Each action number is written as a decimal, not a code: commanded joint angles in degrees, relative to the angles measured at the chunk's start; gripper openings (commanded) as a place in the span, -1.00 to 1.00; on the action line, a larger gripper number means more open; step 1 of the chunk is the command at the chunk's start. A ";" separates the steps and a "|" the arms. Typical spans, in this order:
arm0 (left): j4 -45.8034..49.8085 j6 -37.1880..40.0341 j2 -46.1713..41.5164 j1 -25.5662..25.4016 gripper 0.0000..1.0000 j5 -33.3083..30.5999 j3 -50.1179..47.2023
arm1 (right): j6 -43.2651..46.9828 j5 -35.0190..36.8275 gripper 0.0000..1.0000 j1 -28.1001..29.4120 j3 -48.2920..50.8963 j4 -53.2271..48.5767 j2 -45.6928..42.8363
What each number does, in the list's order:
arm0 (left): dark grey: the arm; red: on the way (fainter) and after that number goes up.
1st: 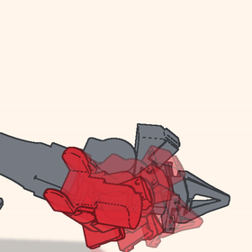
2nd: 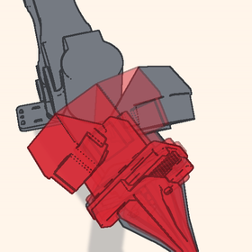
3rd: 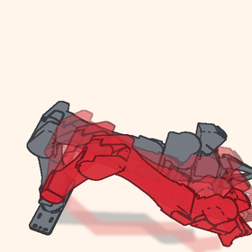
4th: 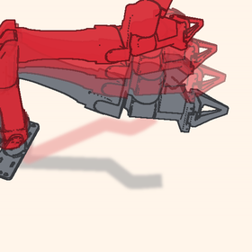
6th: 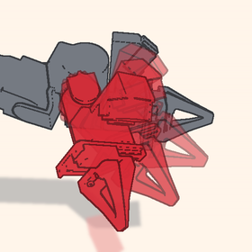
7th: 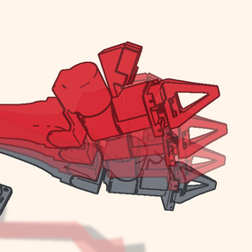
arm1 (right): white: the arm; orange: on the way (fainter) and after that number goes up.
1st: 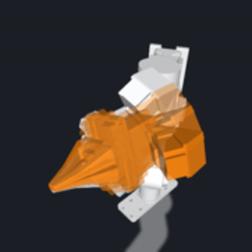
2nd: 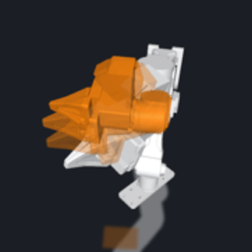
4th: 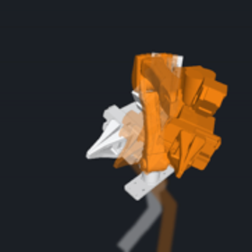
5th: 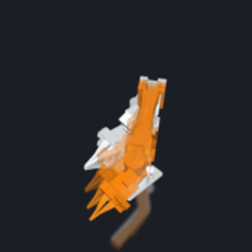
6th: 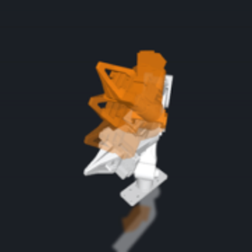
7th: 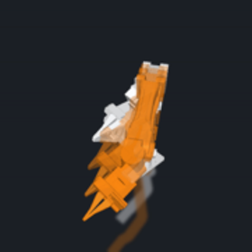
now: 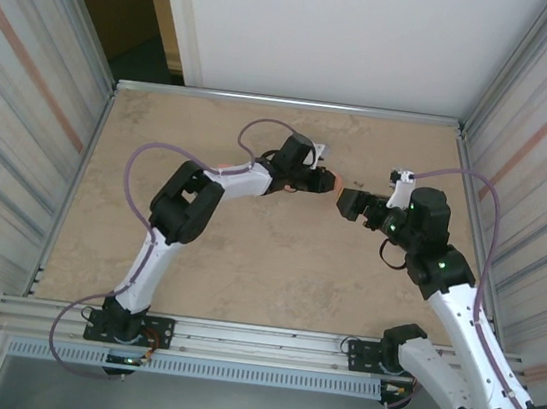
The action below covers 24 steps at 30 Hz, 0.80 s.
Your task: Insert the wireless bluetooth earbuds into the charging case
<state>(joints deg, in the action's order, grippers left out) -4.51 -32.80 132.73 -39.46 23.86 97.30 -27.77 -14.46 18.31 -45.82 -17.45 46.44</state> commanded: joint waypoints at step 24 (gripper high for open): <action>4.58 -3.65 8.91 -1.57 -0.64 -3.64 10.70 | 5.16 1.90 0.99 -2.31 0.92 -4.72 -3.45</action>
<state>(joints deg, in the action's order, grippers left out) -1.04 -36.07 140.07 -40.64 21.28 106.17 -24.71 -13.26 16.45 -45.52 -20.73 43.97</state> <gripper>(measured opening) 0.222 0.995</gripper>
